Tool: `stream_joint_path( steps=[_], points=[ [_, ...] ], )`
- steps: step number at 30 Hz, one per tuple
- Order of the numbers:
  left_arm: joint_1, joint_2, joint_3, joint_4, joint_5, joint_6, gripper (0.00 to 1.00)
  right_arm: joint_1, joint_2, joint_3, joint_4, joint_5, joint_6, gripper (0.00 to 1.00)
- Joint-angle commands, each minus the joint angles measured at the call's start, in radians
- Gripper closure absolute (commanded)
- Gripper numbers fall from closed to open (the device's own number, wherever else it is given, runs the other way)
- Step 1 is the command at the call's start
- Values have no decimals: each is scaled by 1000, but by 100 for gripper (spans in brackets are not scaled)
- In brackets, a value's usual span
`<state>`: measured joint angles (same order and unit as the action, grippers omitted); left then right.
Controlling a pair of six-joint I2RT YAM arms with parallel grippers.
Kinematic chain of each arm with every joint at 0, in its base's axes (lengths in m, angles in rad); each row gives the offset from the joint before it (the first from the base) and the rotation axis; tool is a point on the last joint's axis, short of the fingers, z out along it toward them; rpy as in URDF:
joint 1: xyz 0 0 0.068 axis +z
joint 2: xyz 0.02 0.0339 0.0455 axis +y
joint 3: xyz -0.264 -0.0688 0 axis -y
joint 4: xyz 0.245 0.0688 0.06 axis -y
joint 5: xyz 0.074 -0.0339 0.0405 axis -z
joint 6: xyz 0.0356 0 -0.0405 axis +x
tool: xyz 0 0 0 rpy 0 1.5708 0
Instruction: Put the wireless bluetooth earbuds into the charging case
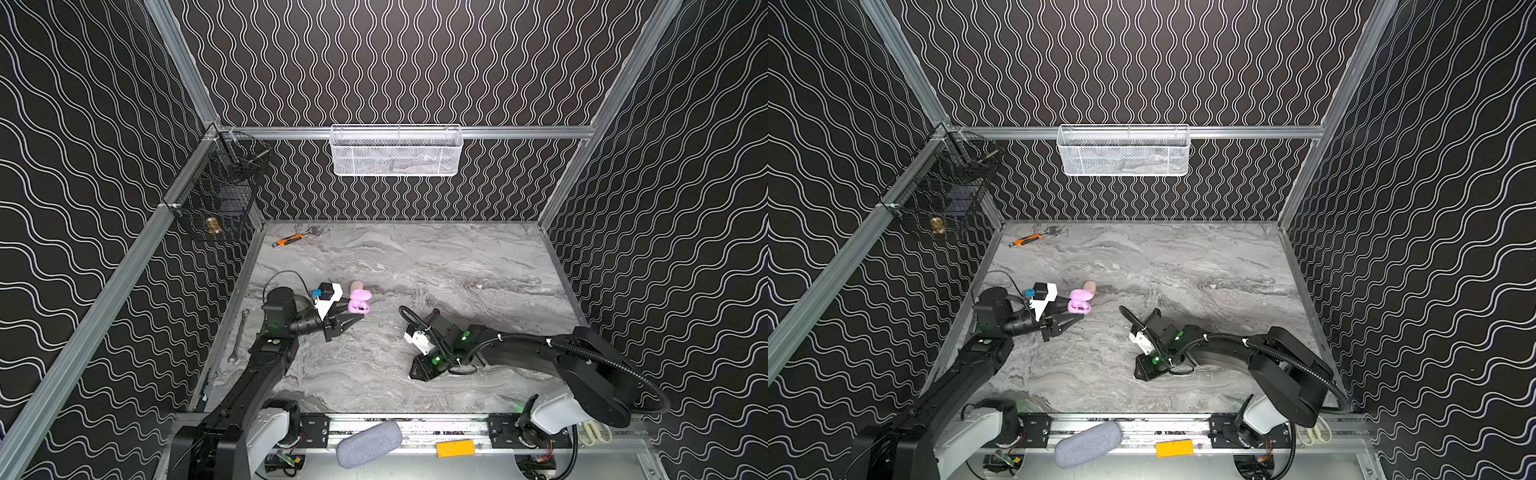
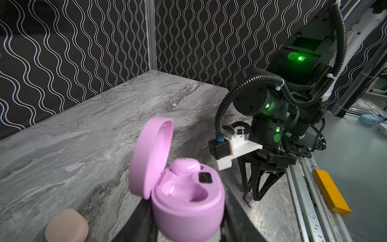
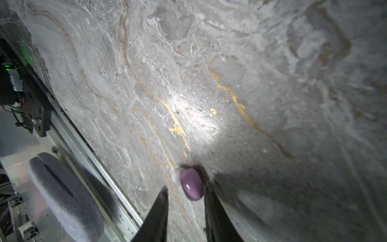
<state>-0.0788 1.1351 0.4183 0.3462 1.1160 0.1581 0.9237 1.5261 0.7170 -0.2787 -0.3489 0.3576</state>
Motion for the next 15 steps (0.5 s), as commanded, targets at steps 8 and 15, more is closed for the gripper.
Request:
stream_joint_path(
  steps=[8, 15],
  points=[
    [1, 5, 11, 16, 14, -2, 65, -8, 19, -4, 3, 1, -20, 73],
    [1, 3, 11, 16, 13, -3, 65, -9, 30, -7, 10, -9, -21, 74]
  ],
)
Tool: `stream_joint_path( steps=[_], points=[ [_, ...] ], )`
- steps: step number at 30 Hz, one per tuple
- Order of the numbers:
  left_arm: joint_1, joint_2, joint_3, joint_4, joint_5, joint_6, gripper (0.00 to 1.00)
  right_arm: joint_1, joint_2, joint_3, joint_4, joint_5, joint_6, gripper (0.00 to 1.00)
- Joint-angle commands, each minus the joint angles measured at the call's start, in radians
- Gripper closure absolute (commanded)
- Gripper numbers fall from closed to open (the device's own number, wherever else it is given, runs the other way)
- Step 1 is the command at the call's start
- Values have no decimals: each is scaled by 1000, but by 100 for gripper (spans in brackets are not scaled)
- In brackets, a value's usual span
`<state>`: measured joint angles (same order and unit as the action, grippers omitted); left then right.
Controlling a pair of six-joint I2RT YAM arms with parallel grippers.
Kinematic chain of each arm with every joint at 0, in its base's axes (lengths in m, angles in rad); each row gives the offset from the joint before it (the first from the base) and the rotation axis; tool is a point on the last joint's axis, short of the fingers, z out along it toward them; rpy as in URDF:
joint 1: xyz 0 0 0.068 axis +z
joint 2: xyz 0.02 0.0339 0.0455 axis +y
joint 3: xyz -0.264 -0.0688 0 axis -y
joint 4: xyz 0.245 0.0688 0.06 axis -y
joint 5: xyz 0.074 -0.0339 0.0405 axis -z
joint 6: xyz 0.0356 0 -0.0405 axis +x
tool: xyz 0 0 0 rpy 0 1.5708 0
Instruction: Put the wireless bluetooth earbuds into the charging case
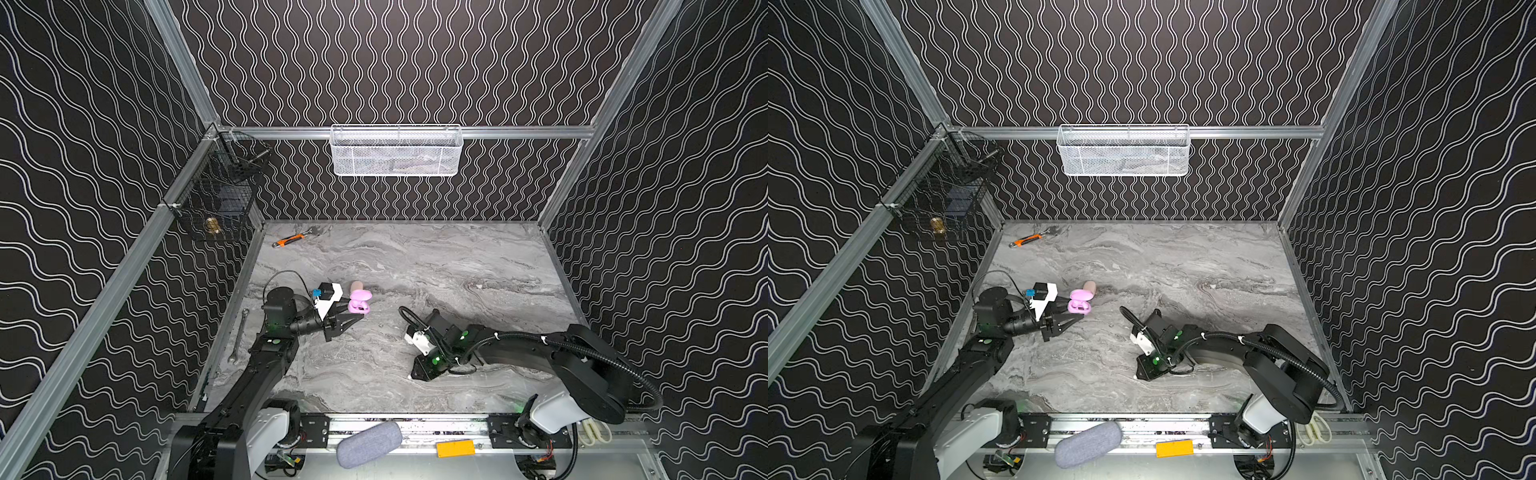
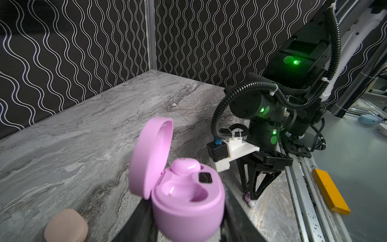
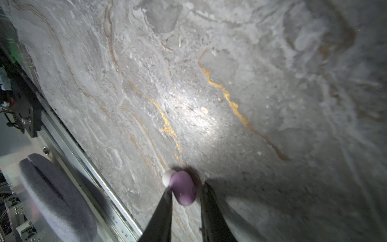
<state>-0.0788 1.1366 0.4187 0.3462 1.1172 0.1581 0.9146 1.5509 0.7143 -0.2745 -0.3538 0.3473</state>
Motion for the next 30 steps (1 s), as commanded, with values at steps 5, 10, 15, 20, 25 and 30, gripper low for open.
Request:
stream_joint_path(
  steps=[5, 10, 15, 20, 25, 30],
  points=[
    [2, 2, 9, 15, 12, -3, 65, 1, 12, -12, 11, -2, -11, 76],
    [2, 0, 9, 14, 13, -2, 65, -1, 7, -13, 11, -2, -11, 81],
    [2, 2, 10, 15, 14, -2, 65, 0, -17, -13, 5, 5, -11, 83],
    [2, 0, 9, 15, 14, -2, 65, 0, -50, 8, -21, 50, -17, 86],
    [2, 2, 9, 16, 18, -5, 65, 1, -75, 48, -76, 118, -33, 86],
    [1, 1, 9, 15, 32, -4, 65, 2, -96, 105, -152, 258, -39, 87]
  ],
)
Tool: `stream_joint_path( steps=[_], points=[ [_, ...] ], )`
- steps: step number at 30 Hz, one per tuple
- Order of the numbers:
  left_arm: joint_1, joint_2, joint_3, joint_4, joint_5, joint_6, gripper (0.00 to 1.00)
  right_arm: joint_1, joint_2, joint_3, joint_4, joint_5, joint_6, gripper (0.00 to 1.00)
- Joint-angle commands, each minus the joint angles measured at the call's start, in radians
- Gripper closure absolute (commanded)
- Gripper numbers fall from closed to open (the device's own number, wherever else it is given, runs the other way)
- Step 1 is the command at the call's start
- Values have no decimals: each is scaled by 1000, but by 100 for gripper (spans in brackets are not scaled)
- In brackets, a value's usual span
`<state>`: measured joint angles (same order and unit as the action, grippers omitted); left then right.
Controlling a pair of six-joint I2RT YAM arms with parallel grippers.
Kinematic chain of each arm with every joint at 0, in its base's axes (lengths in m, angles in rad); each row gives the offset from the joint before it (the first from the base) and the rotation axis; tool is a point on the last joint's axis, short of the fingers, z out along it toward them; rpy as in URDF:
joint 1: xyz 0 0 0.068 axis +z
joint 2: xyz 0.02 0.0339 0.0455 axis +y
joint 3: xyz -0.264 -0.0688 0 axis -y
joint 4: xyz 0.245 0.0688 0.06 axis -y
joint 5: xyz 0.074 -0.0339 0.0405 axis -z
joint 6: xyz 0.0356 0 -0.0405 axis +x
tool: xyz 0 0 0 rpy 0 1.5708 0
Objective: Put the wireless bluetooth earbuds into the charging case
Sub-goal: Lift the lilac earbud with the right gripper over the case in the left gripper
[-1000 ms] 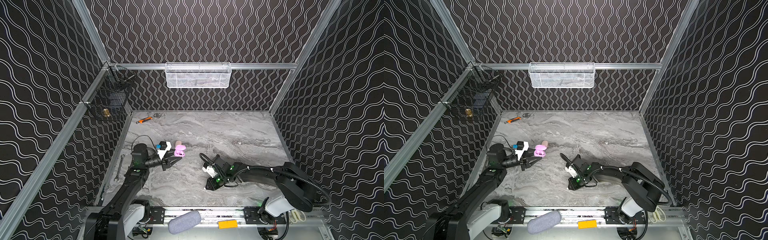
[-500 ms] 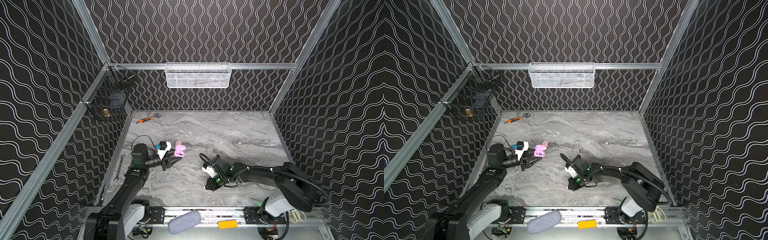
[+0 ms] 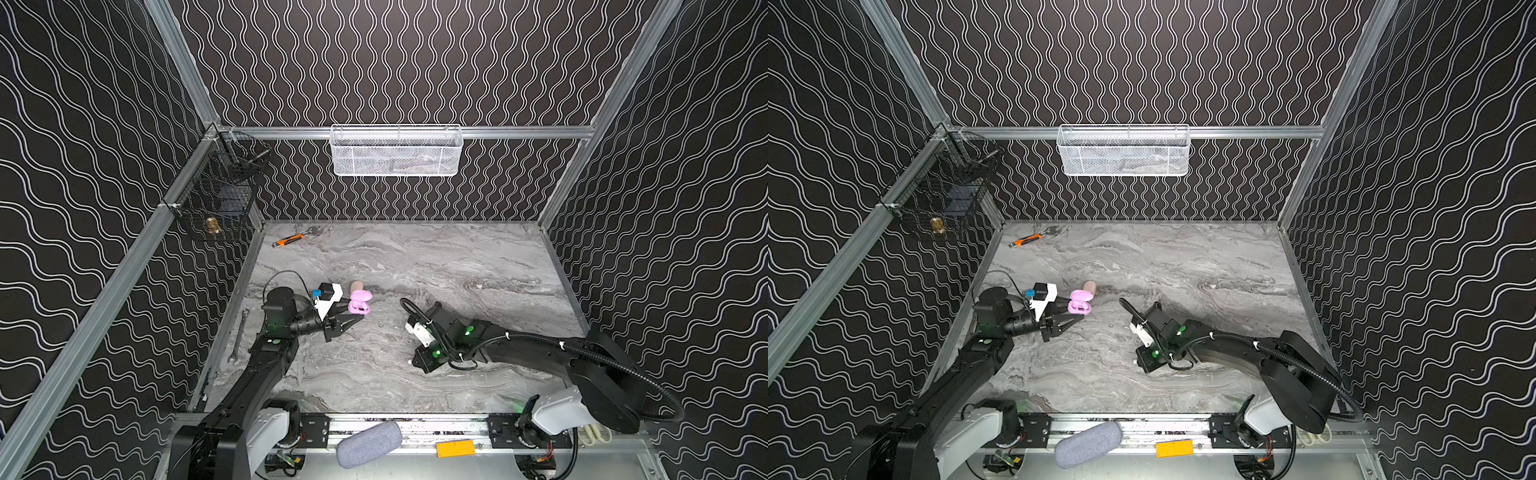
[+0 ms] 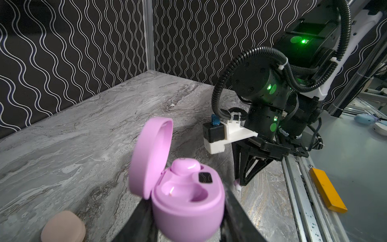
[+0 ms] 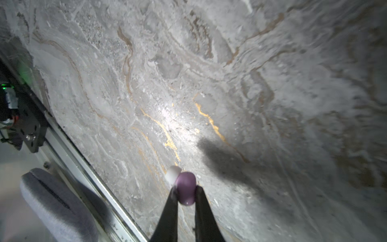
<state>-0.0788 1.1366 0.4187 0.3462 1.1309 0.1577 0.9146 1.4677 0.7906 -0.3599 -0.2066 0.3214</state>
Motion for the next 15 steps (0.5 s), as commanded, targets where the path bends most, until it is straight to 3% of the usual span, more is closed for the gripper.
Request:
stream_joint_path(
  steps=[1, 7, 11, 15],
  points=[
    [1, 1, 9, 14, 20, -4, 65, 4, -12, 46, -85, 148, -16, 87],
    [1, 1, 10, 12, 37, -12, 65, 35, -18, 181, -210, 335, -40, 88],
    [-1, 5, 13, 9, 45, -11, 64, 89, -9, 342, -334, 495, -68, 88],
    [-1, 5, 14, 5, 53, -11, 64, 136, 36, 505, -454, 584, -112, 88]
  ],
)
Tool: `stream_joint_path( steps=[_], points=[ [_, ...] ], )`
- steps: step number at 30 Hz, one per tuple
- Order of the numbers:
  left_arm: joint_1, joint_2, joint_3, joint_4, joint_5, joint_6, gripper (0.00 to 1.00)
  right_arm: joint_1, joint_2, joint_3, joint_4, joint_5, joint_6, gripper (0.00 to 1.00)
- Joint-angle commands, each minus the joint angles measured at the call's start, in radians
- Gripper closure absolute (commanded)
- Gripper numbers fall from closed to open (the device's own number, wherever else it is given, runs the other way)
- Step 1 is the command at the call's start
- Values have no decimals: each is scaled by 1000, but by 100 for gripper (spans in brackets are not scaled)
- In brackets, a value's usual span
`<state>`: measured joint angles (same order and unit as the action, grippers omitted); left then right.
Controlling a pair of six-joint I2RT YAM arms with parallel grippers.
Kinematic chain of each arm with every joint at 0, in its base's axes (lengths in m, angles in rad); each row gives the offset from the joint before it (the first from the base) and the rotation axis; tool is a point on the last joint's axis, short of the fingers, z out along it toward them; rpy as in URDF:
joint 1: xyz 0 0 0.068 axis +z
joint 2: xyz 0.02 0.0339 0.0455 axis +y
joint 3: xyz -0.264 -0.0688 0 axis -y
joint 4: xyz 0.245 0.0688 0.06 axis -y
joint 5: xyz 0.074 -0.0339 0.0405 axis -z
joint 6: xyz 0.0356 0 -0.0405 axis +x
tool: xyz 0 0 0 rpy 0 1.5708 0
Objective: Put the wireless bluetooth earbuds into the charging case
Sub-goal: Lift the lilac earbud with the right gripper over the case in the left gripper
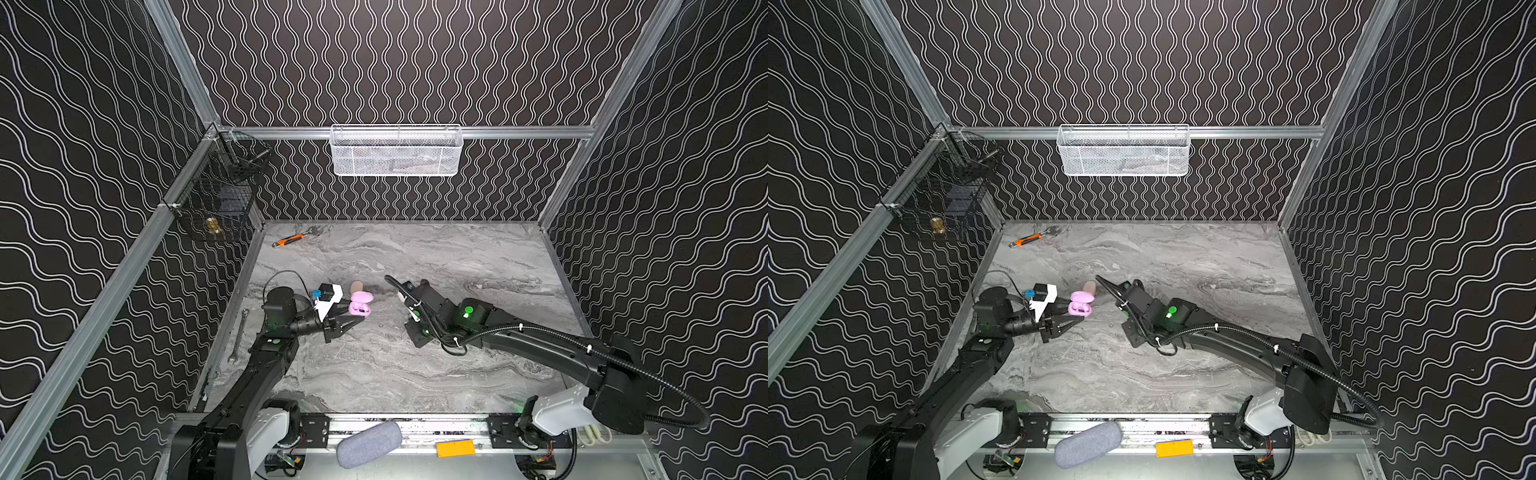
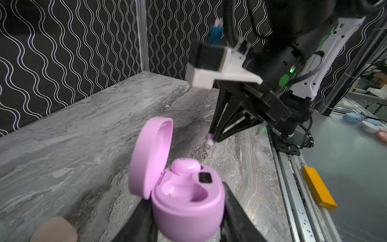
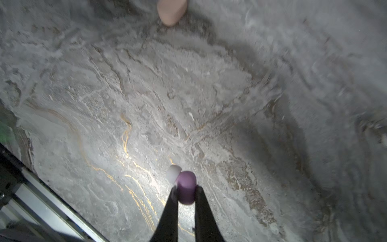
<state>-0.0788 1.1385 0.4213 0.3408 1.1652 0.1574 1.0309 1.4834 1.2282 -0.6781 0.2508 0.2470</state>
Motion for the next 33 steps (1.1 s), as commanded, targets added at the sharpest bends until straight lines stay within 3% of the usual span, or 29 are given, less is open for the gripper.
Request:
stream_joint_path(
  steps=[1, 7, 13, 24, 33],
  points=[
    [-1, 3, 13, 2, 24, -9, 63, 36, 34, 107, -163, 149, -50, 88],
    [-3, 8, 27, -51, 77, 15, 63, 131, 91, 277, -275, 288, -116, 88],
    [-21, 29, 75, -205, 107, 109, 62, 228, 92, 336, -271, 366, -196, 86],
    [-65, 57, 180, -576, 142, 389, 63, 303, 114, 402, -209, 403, -324, 84],
    [-82, 52, 194, -651, 157, 447, 62, 310, 187, 475, -204, 377, -377, 84]
  ],
)
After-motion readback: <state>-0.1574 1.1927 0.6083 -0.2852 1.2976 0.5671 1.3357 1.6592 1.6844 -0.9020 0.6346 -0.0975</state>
